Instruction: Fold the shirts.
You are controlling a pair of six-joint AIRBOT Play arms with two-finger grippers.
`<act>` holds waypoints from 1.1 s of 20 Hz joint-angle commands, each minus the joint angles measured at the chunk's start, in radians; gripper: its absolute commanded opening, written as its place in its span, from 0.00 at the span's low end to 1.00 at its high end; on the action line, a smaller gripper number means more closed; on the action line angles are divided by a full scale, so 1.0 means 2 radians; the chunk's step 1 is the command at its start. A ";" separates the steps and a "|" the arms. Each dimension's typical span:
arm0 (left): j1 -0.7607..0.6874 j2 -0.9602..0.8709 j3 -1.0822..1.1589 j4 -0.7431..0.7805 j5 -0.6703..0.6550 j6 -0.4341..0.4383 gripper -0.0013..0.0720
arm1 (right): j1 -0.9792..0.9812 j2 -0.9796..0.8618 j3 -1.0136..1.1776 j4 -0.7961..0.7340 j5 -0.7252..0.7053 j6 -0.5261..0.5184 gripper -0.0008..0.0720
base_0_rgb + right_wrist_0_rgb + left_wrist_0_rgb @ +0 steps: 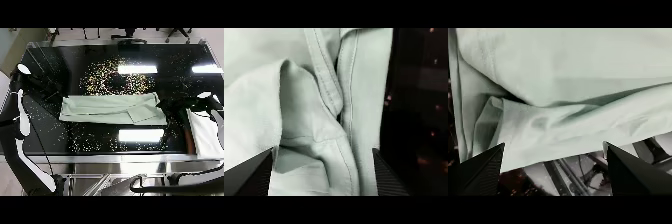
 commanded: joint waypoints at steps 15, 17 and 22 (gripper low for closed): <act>-0.178 0.000 -0.001 -0.004 0.099 -0.010 0.04 | 0.042 0.019 0.075 0.062 0.101 0.033 0.03; -0.221 0.000 -0.020 -0.003 0.134 -0.010 0.04 | 0.030 0.051 0.115 0.062 0.138 0.060 0.03; -0.354 -0.001 -0.076 -0.003 0.313 -0.010 0.04 | 0.006 0.123 0.174 0.062 0.187 0.097 0.03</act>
